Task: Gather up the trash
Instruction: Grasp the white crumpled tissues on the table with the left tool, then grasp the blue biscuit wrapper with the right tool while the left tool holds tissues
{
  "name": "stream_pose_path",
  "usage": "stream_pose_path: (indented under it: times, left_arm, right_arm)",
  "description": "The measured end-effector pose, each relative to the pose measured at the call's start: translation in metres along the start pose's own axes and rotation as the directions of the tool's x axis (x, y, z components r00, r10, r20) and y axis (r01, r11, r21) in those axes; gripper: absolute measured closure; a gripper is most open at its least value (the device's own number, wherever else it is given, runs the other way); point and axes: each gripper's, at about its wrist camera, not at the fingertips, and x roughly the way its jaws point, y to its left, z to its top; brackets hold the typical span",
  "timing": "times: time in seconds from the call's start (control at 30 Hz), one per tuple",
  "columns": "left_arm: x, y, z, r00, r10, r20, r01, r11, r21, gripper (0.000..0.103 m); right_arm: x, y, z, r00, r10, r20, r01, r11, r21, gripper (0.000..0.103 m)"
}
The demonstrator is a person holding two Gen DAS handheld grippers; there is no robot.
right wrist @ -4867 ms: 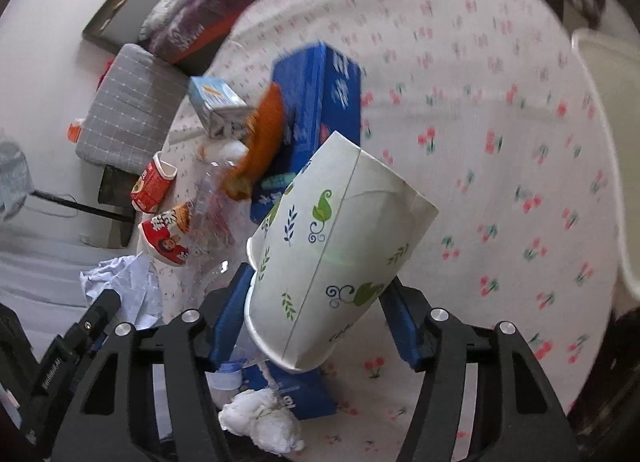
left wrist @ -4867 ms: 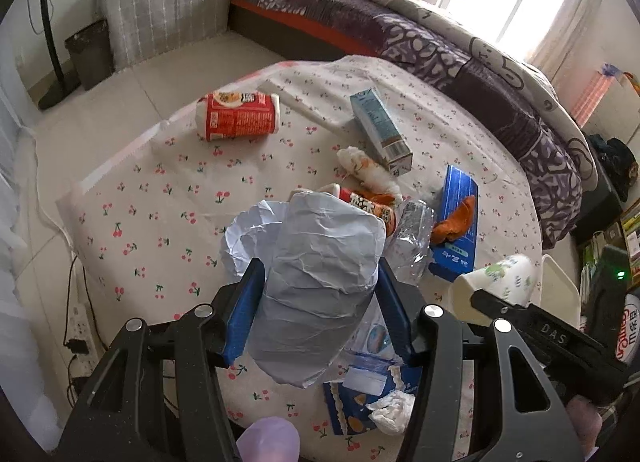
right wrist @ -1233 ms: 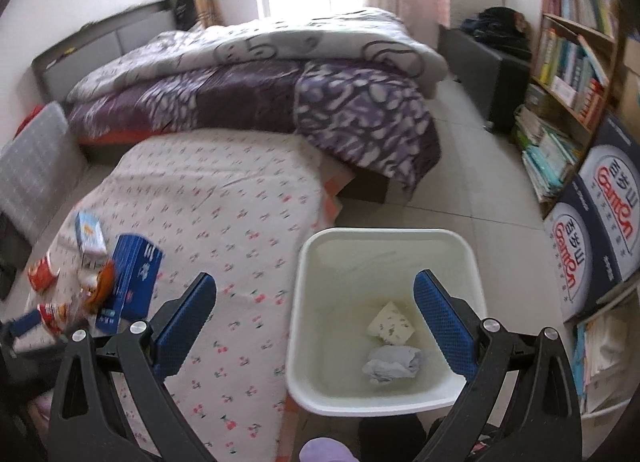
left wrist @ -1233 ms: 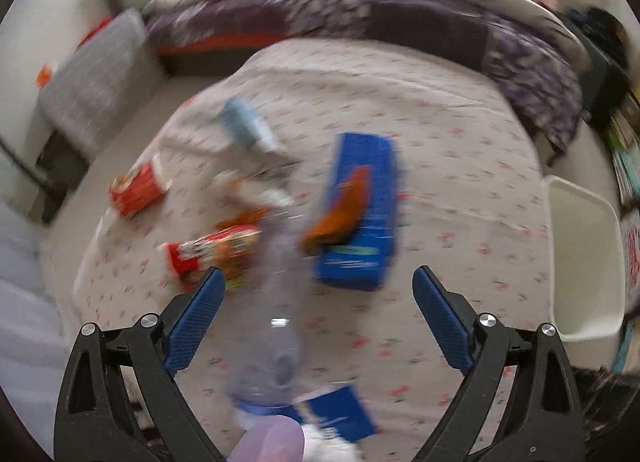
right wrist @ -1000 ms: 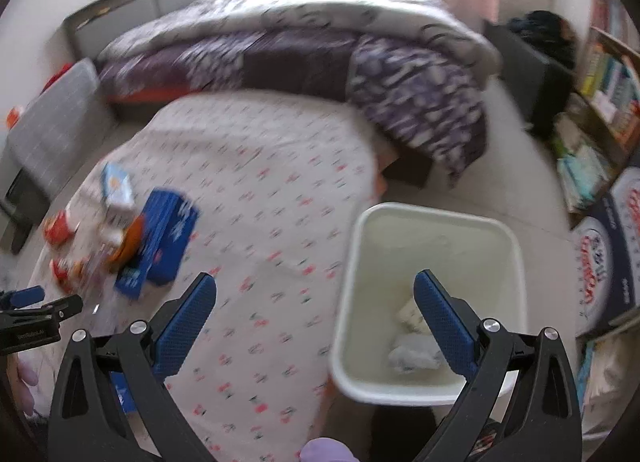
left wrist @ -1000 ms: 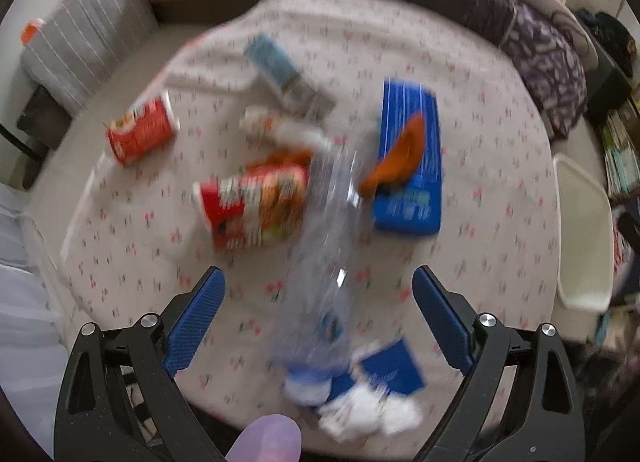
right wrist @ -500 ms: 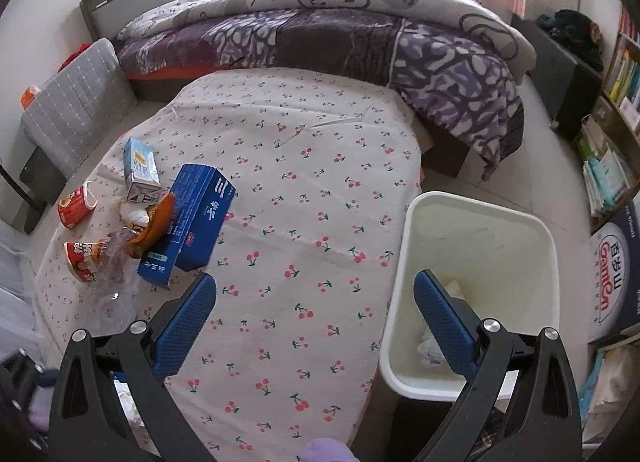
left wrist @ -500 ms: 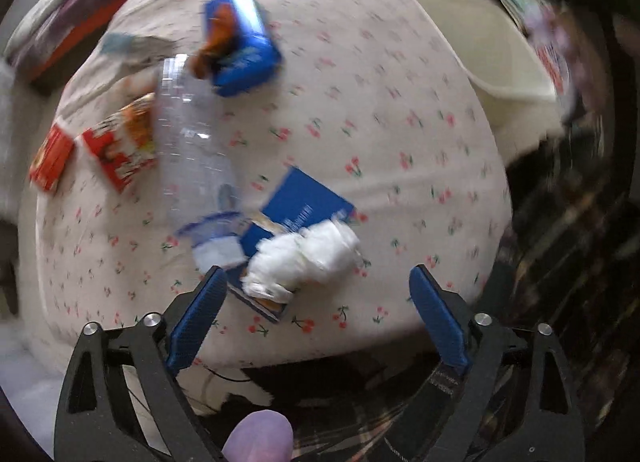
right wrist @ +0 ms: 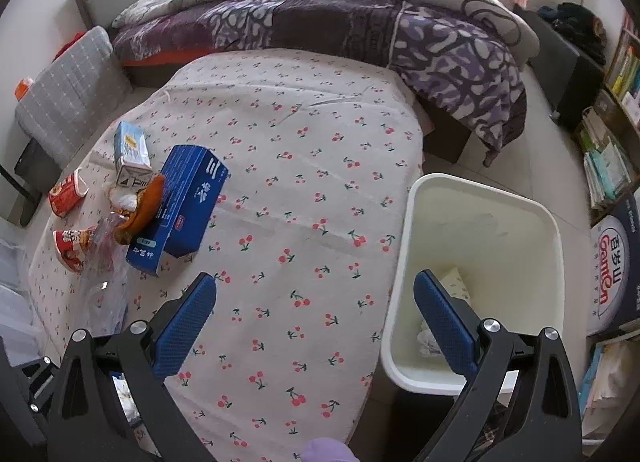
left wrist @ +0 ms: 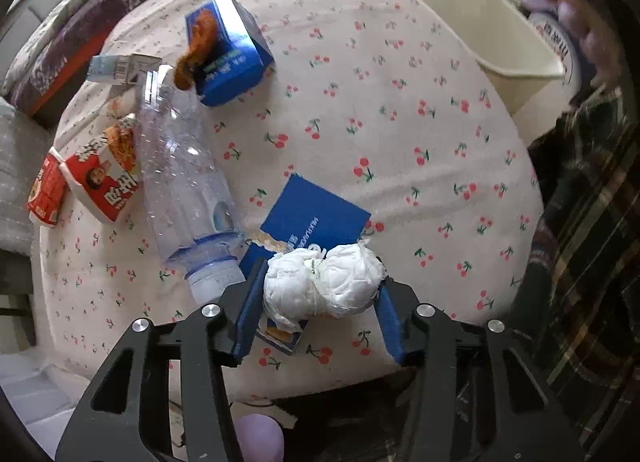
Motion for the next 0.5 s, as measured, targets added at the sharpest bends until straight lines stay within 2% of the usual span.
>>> stream_pose_path:
  times: [0.1, 0.2, 0.3, 0.37, 0.4, 0.47, 0.5]
  left_arm:
    - [-0.015, 0.011, -0.001, 0.997, -0.036, 0.068, 0.039, 0.998, -0.052, 0.056]
    - [-0.041, 0.033, -0.002, 0.985, -0.053, 0.164, 0.077, 0.987, -0.143, 0.056]
    - [-0.071, 0.073, -0.007, 0.96, -0.044, 0.277, 0.126, 0.949, -0.289, 0.056]
    - [-0.083, 0.092, -0.011, 0.945, -0.036, 0.326, 0.16, 0.918, -0.364, 0.056]
    - [-0.088, 0.101, -0.013, 0.937, -0.034, 0.349, 0.183, 0.897, -0.403, 0.056]
    - [-0.093, 0.11, -0.017, 0.927, -0.028, 0.374, 0.206, 0.871, -0.446, 0.056]
    - [-0.094, 0.114, -0.018, 0.925, -0.023, 0.38, 0.212, 0.861, -0.462, 0.056]
  right_arm:
    - [0.002, 0.005, -0.003, 1.0, 0.005, -0.004, -0.005, 1.0, -0.025, 0.007]
    - [0.002, 0.015, -0.006, 0.999, 0.035, -0.006, -0.035, 0.996, -0.081, 0.007]
    - [0.002, 0.036, -0.016, 0.996, 0.093, -0.007, -0.093, 0.974, -0.207, 0.007]
    - [0.0, 0.062, -0.028, 0.99, 0.143, -0.009, -0.137, 0.928, -0.347, 0.007]
    - [-0.002, 0.078, -0.038, 0.985, 0.173, -0.01, -0.159, 0.885, -0.437, 0.007]
    - [-0.008, 0.116, -0.067, 0.972, 0.236, -0.016, -0.191, 0.742, -0.643, 0.007]
    - [-0.01, 0.129, -0.078, 0.966, 0.257, -0.026, -0.199, 0.679, -0.707, 0.007]
